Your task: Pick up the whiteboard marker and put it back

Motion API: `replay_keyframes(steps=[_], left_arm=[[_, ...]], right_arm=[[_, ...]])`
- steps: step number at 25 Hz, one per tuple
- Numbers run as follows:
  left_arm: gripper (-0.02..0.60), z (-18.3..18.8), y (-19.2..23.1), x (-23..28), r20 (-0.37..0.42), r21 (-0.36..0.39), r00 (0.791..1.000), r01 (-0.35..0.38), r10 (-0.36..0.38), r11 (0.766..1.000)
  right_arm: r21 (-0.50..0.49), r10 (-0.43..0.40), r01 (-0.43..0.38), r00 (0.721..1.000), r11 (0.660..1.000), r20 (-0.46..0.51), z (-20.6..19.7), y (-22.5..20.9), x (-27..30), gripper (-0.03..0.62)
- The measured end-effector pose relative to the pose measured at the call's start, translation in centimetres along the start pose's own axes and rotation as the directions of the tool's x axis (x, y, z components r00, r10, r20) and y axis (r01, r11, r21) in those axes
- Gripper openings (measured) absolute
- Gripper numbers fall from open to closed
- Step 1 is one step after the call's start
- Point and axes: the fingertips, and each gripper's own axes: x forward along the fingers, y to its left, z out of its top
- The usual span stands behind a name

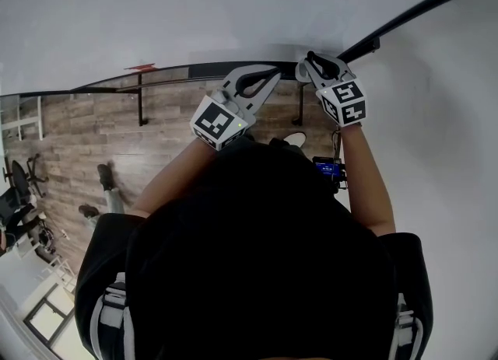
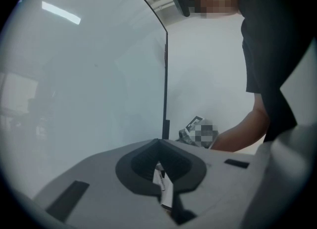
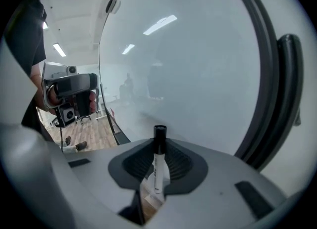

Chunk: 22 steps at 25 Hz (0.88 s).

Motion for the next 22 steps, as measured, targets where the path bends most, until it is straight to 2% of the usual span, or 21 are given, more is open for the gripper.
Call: replay_keyframes(steps=[13,22], left_arm=[[0.003,3.3,0.5,0.7,0.045,0.019,0.998,0.049,-0.050,0.999],[0.003,6.9,0.0,0.7,0.083,0.058,0.992,0.094,-0.099,0.994]], right_arm=[[0.001,-0.080,0.081,0.979,0.997,0.188,7.2,0.0,-6.0,0.063],[-0.025,-0.104,0.114,0.961,0.993,0.258,10.4,1.0,-10.9,0.063]])
